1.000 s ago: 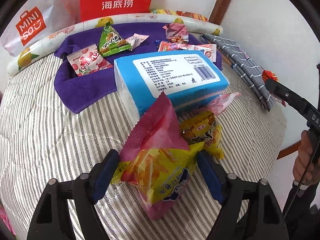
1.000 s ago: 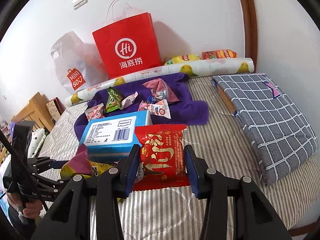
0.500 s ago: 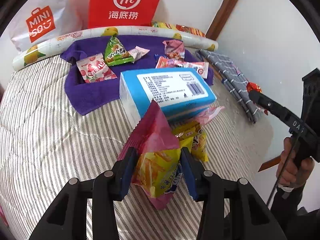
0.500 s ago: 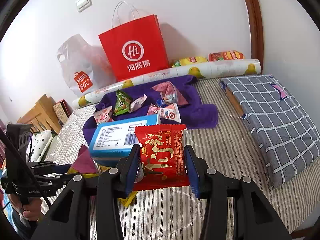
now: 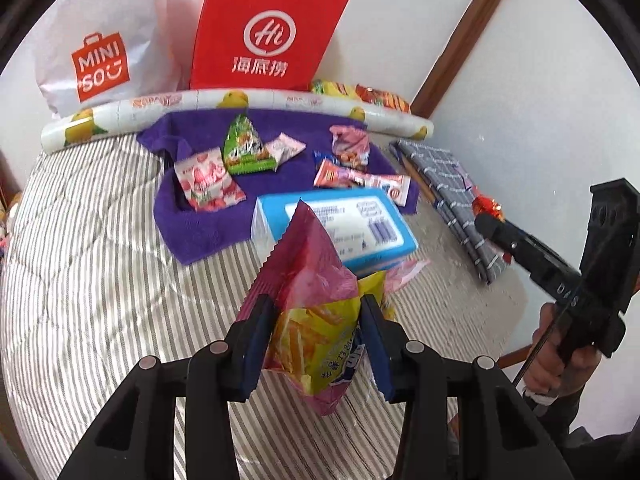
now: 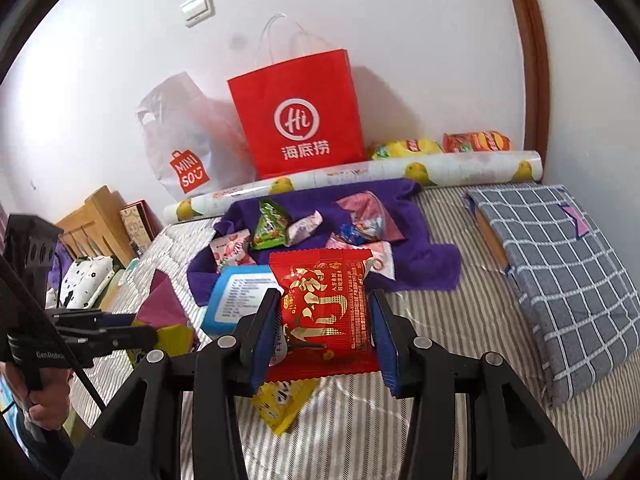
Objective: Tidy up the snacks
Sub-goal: 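Carry the red and yellow-pink packets over the purple towel with both tools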
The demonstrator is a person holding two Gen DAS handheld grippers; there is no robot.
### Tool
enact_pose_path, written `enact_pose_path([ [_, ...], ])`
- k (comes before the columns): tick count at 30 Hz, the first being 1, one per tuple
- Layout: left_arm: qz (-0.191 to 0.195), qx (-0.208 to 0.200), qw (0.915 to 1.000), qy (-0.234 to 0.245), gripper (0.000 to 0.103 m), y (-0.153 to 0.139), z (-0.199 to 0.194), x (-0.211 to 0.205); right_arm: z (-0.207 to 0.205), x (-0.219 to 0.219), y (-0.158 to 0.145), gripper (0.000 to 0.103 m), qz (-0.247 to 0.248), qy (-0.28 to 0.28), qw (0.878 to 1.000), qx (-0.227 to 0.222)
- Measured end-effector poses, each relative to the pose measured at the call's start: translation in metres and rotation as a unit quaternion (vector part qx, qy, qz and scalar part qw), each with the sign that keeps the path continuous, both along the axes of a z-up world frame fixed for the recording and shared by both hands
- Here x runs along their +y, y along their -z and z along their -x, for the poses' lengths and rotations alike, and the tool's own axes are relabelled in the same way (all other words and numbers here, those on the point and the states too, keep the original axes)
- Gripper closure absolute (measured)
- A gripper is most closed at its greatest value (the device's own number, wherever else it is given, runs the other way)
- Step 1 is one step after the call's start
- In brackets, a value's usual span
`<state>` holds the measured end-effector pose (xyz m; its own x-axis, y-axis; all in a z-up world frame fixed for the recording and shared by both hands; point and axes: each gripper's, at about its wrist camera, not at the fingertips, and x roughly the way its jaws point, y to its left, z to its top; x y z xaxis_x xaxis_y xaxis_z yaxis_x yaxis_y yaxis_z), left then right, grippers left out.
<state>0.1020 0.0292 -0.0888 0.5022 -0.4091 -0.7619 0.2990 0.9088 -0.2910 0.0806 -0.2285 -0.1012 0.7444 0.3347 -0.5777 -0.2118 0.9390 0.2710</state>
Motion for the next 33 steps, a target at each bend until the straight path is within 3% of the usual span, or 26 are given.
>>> enact_pose_path([
  [21,-0.001,-0.032,0.9992,-0.022,0.061,-0.052,-0.061,-0.002,-0.047,0.030,-0.042,0.059,-0.008,-0.020,0.999,-0.030],
  [33,-0.005,-0.050,0.9983,-0.029,0.061,-0.073,-0.108,-0.010,-0.103,0.025,-0.038,0.059,-0.009,0.004,1.000,-0.016],
])
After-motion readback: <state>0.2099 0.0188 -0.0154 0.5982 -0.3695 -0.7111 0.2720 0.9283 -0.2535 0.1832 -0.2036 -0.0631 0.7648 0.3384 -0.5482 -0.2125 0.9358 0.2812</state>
